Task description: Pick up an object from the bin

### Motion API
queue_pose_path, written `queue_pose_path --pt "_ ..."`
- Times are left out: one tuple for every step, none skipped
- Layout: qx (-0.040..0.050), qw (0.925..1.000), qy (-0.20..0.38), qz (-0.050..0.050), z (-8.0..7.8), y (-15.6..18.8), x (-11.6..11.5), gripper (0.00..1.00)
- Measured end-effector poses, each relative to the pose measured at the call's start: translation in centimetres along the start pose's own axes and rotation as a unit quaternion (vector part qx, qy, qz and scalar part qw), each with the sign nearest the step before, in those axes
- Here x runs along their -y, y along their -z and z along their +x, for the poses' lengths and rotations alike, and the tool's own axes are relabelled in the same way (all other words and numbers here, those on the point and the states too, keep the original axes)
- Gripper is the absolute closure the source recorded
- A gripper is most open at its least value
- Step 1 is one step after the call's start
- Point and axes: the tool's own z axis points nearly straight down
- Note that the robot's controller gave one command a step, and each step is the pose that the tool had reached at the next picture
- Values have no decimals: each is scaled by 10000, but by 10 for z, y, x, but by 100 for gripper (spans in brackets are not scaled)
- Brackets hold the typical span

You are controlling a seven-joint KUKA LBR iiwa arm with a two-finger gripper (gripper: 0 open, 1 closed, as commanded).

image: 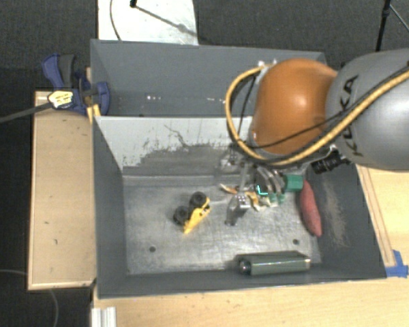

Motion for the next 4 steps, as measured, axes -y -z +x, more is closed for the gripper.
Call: queue_pose_path --pt "42 10000 -15 -4 -2 4 1 0" --pt "52 9972 750 0 -16 -41 -14 0" --pt "31 9739 2269 4 -27 -51 -33 0" --pt "49 9575 2885 8 -39 -50 -36 0"
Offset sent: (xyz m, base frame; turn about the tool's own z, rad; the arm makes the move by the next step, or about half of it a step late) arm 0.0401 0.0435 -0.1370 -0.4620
